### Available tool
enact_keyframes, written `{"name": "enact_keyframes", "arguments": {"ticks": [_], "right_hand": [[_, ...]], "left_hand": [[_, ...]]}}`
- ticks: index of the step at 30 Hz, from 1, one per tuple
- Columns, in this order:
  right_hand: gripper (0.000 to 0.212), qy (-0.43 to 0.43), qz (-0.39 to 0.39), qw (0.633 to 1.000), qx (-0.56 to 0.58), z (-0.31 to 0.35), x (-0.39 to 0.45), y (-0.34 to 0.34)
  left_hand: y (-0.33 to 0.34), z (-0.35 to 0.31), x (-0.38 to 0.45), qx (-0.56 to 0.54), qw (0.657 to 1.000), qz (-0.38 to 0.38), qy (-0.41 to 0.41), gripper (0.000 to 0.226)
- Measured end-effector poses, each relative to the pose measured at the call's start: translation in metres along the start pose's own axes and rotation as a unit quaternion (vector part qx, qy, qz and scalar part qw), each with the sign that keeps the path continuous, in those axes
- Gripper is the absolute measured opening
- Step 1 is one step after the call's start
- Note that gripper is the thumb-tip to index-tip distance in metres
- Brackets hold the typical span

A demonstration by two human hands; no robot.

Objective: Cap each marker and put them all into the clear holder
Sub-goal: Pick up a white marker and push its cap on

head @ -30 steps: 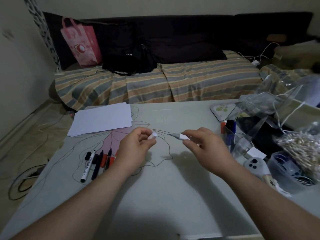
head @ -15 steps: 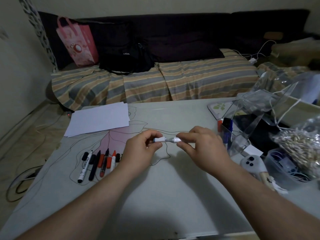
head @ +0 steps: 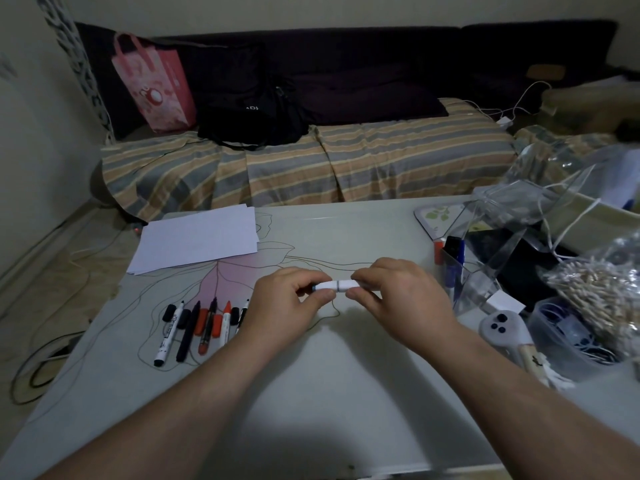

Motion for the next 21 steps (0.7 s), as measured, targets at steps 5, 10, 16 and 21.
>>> {"name": "enact_keyframes", "arguments": {"ticks": [5,10,16,21], "right_hand": [[0.042,0.017,-0.044,0.999,0.015,0.005,0.004,0.007],[0.031,0.048,-0.022,0.997,0.053,0.004,0.0,0.009],[0.029,0.05,0.056,0.991,0.113,0.0,0.0,0.011],[0.018,0.025,0.113,0.986,0.121,-0.003,-0.007,0.002]], "left_hand": [[0.001,-0.005,0.004,0.01,0.999,-0.036,0.012,0.009],[0.009,-0.002,0.004,0.01,1.0,-0.018,0.01,0.008],[0.012,-0.007,0.004,0.002,1.0,-0.014,0.02,0.005],[0.02,-0.016,0.0,-0.09,0.996,-0.004,-0.022,0.01]]}}
Point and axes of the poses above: each hand's wrist, its own x-axis towards the middle knuckle, its own y-axis out of the palm, z = x × y, the point moved 2 cm from there along x, towards the middle knuckle, and after that the axes turned 1 degree about -y, right-handed, at the moved point
